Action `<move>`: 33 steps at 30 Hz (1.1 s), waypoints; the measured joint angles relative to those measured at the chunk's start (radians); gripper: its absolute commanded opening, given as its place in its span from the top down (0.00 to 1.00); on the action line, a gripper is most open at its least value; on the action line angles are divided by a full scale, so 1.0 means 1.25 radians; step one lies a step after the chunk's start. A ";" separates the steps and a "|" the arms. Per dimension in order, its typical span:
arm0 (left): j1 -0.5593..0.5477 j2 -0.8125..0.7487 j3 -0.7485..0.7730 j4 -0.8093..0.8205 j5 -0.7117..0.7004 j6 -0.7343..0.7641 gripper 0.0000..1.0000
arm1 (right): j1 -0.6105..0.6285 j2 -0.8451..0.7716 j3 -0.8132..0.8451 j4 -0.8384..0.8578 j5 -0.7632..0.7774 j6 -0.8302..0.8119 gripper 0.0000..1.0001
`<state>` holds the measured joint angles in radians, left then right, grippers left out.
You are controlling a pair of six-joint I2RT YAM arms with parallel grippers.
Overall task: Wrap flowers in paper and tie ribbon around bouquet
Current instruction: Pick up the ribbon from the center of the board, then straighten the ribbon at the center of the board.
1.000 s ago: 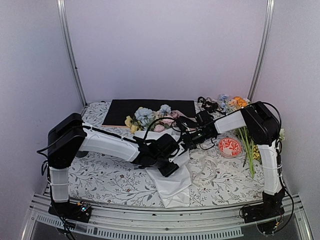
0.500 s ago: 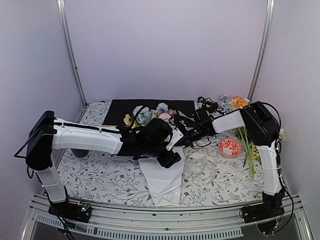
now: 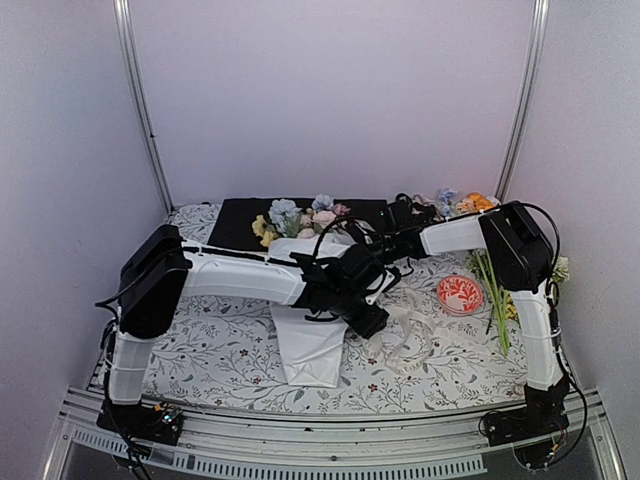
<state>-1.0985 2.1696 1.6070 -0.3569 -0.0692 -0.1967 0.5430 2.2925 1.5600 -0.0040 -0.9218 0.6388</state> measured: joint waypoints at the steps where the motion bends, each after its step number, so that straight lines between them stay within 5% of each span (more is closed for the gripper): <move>1: 0.000 0.013 0.003 -0.011 -0.002 -0.004 0.36 | 0.000 0.005 0.002 -0.002 0.002 -0.001 1.00; 10: 0.000 0.045 0.007 -0.075 -0.021 -0.038 0.40 | 0.000 0.016 0.003 -0.027 0.020 -0.027 1.00; 13: 0.000 0.043 0.002 -0.077 -0.020 -0.047 0.58 | 0.000 0.016 0.003 -0.032 0.024 -0.034 1.00; 17: 0.002 0.041 -0.009 -0.070 0.017 -0.044 1.00 | 0.000 0.016 0.003 -0.034 0.027 -0.043 1.00; 25: -0.038 -0.043 -0.135 -0.041 0.159 0.037 1.00 | 0.000 0.016 0.007 -0.052 0.040 -0.045 1.00; 33: -0.175 -0.450 -0.407 -0.076 0.282 0.074 1.00 | -0.005 0.016 0.020 -0.093 0.049 -0.044 1.00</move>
<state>-1.3174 1.6070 1.0985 -0.4522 0.2836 -0.1036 0.5373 2.3123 1.5848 -0.1204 -0.8604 0.5835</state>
